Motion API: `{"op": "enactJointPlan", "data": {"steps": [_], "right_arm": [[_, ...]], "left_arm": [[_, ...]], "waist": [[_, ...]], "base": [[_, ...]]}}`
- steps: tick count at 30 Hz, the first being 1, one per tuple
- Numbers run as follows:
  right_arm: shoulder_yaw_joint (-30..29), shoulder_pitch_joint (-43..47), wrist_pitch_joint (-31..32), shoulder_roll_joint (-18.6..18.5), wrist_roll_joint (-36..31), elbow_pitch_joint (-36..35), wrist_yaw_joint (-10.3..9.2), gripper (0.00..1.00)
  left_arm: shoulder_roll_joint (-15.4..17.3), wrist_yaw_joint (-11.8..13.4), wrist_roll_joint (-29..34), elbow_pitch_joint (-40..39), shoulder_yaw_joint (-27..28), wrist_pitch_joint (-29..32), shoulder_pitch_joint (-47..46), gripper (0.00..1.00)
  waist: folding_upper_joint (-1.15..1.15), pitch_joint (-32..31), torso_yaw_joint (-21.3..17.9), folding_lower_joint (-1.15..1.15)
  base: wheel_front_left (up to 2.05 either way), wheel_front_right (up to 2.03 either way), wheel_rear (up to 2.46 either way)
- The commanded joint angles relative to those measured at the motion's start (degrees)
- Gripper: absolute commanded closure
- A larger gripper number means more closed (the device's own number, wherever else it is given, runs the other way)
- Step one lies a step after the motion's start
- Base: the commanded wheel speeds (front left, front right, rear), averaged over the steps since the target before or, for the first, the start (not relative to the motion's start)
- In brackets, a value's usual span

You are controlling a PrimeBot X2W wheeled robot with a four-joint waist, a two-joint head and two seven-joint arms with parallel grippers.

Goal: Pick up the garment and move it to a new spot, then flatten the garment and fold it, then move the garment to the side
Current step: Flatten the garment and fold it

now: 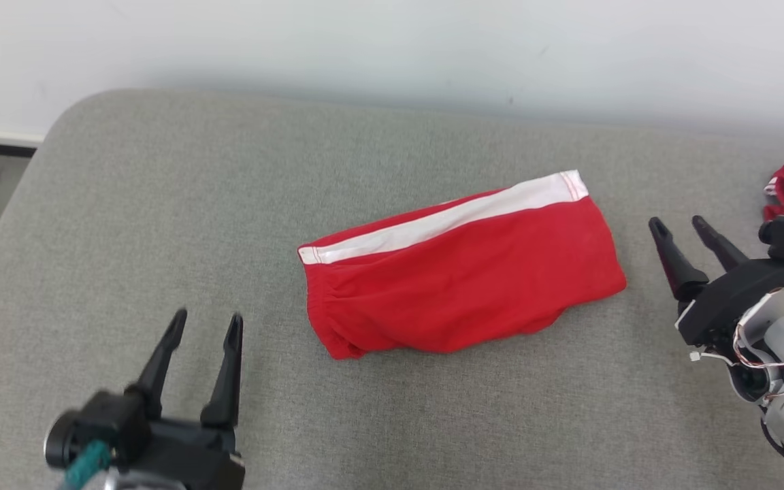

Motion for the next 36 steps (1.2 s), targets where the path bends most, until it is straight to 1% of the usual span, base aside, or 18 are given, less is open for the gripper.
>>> {"op": "enactJointPlan", "data": {"steps": [1,4,6,8,12,15,18,19,26,30,36], "right_arm": [[-2.08,1.09,-0.30,0.16,-1.97,-0.62,0.10,0.00],[-6.01,4.53,-0.29,1.01,-7.60,-1.55,0.10,0.00],[-8.80,5.97,-0.31,1.89,-10.50,-2.14,0.10,0.00],[-10.74,7.24,-0.31,2.80,-13.02,-2.32,0.10,0.00],[-13.17,8.09,-0.31,4.89,-16.37,-0.55,0.10,0.00],[-13.09,5.74,-0.33,6.74,-18.22,1.69,0.10,0.00],[-13.19,3.39,0.60,8.54,-19.28,5.76,0.10,0.00],[-13.19,3.39,0.60,8.54,-19.28,5.76,0.10,0.00],[-12.88,-2.00,3.70,10.85,-20.70,15.38,0.10,0.00],[-12.28,-3.72,5.98,11.72,-20.69,19.23,0.10,0.00],[-11.80,-4.25,8.78,12.64,-19.58,22.68,0.10,0.00]], "left_arm": [[-1.19,0.00,1.37,-0.84,1.22,-0.16,1.72,0.00],[-3.61,-0.34,4.16,-1.83,3.50,-0.16,4.62,0.00],[-4.60,-0.44,6.37,-1.92,4.27,-0.16,6.05,0.00],[-5.84,-0.52,7.05,-2.29,5.39,-0.16,6.75,0.00],[-7.26,-0.87,8.39,-2.52,6.70,-0.16,7.63,0.00],[-8.14,-0.93,8.43,-2.46,8.10,-0.16,7.47,0.00],[-8.62,-0.91,8.52,-2.01,7.85,-0.16,7.11,0.00],[-8.62,-0.91,8.52,-2.01,7.85,-0.16,7.11,0.00],[-9.36,-0.94,7.60,-1.03,6.33,-0.16,5.21,0.00],[-9.60,-0.89,6.97,0.49,6.02,-0.16,5.09,0.00],[-9.78,-0.89,6.38,1.22,5.72,-0.16,4.31,0.00]], "waist": [[0.00,-0.88,-0.28,0.01],[0.00,-1.13,-0.44,0.01],[0.00,-1.17,-0.41,0.01],[0.00,-1.17,-0.12,0.01],[0.00,-0.99,0.97,0.01],[0.00,-0.53,1.67,0.01],[0.00,0.22,2.61,0.01],[0.00,0.22,2.61,0.01],[0.00,2.15,5.72,0.01],[0.00,2.56,6.41,0.01],[0.00,2.91,7.09,0.01]], "base": [[0.00,0.00,0.00],[0.00,0.00,0.00],[0.00,0.00,0.00],[0.00,0.00,0.00],[0.00,0.00,0.00],[0.00,0.00,0.00],[0.00,0.00,0.00],[0.00,0.00,0.00],[0.00,0.00,0.00],[0.00,0.00,0.00],[0.00,0.00,0.00]]}}
